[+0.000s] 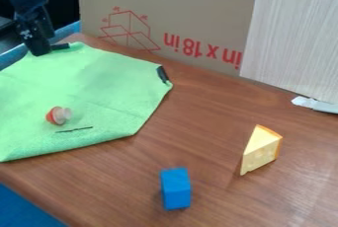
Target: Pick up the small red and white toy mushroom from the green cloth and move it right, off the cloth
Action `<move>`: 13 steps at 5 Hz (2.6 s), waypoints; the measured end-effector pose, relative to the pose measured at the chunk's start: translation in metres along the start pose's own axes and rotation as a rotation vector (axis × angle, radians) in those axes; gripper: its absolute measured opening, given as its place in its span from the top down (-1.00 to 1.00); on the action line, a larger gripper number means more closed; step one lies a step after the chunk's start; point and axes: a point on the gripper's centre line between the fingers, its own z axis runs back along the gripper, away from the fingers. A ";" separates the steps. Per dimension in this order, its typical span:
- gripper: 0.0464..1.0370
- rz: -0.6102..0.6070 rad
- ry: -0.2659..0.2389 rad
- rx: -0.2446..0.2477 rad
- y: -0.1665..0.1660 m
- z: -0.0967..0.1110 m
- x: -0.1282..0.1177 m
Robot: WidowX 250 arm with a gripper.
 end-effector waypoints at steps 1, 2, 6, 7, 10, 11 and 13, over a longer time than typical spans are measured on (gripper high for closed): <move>-0.93 0.011 0.000 -0.038 -0.002 -0.014 -0.004; -0.93 0.011 0.002 -0.043 -0.003 -0.015 -0.004; -0.93 -0.272 0.039 -0.134 -0.056 -0.049 0.004; -0.93 -0.380 0.027 -0.116 -0.064 -0.045 0.006; -0.93 -0.520 0.006 -0.114 -0.082 -0.049 0.008; -0.93 -0.527 0.010 -0.108 -0.086 -0.051 0.008; -0.86 -0.530 0.049 -0.088 -0.088 -0.060 0.013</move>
